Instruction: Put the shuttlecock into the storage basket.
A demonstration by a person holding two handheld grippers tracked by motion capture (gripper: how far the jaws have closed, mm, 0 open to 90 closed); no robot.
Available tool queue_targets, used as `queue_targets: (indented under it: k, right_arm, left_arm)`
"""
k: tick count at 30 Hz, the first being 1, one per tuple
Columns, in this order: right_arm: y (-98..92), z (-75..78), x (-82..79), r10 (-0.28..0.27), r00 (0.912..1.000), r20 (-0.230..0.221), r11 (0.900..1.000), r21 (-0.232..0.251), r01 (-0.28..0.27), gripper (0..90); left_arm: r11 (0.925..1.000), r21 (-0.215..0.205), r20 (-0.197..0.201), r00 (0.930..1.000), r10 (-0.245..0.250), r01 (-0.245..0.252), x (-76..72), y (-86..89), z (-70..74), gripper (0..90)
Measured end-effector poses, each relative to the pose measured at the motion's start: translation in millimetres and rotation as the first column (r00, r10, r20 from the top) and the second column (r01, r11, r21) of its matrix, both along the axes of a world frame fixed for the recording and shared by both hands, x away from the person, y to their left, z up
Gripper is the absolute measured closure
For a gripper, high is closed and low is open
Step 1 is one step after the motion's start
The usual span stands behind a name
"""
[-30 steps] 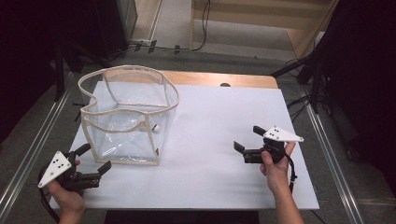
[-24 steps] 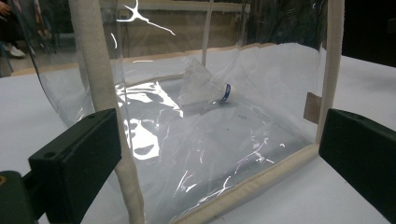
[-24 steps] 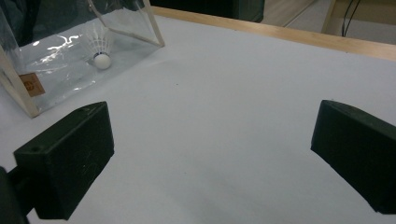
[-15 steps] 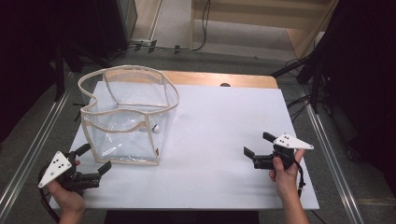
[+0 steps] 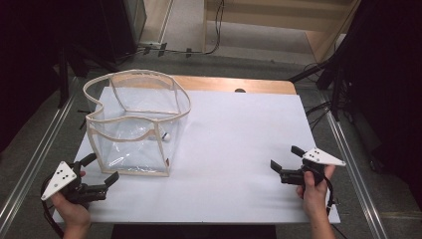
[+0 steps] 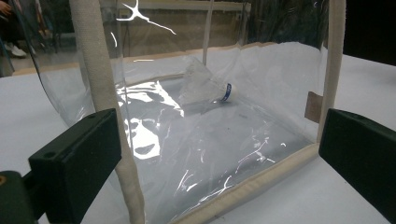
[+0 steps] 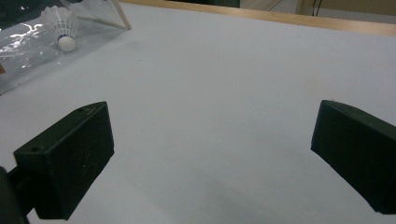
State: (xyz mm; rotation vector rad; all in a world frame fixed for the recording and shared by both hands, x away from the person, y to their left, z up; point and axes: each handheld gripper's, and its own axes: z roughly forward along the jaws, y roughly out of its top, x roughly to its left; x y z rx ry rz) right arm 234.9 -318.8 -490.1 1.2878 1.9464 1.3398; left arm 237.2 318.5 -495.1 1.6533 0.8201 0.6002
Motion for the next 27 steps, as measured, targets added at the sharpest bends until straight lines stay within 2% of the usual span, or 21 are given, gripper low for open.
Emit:
queue_targets:
  k: [11,19,20,23,27]
  right_arm:
    - [-22.7,-14.5,-8.7,-0.063,0.9974,-0.035,0.998,0.013,0.063,0.0]
    - [-32.9,-20.1,-13.0,-0.092,0.9955,-0.021,0.995,0.022,0.092,0.0]
    - [-32.7,-19.6,-13.5,-0.102,0.9948,-0.006,0.995,-0.003,0.102,0.0]
    - [-33.9,-19.7,-14.2,-0.103,0.9947,0.0,0.995,-0.015,0.103,0.0]
    - [-35.8,-21.3,-14.9,-0.11,0.9939,-0.003,0.994,0.005,0.111,0.0]
  left_arm:
    - [1.0,0.002,-0.001,1.0,-0.001,0.001,-0.2,0.2,0.2,0.0]
    - [0.9999,0.002,-0.002,0.9999,-0.011,0.011,0.4,0.3,0.3,0.0]
    - [0.9999,0.0,-0.003,0.9999,-0.012,0.012,0.7,0.5,0.4,0.0]
    - [0.9999,-0.002,-0.004,0.9999,-0.014,0.014,1.0,0.6,0.5,0.0]
    - [0.9999,-0.002,-0.004,0.9999,-0.014,0.014,0.6,0.6,0.8,0.0]
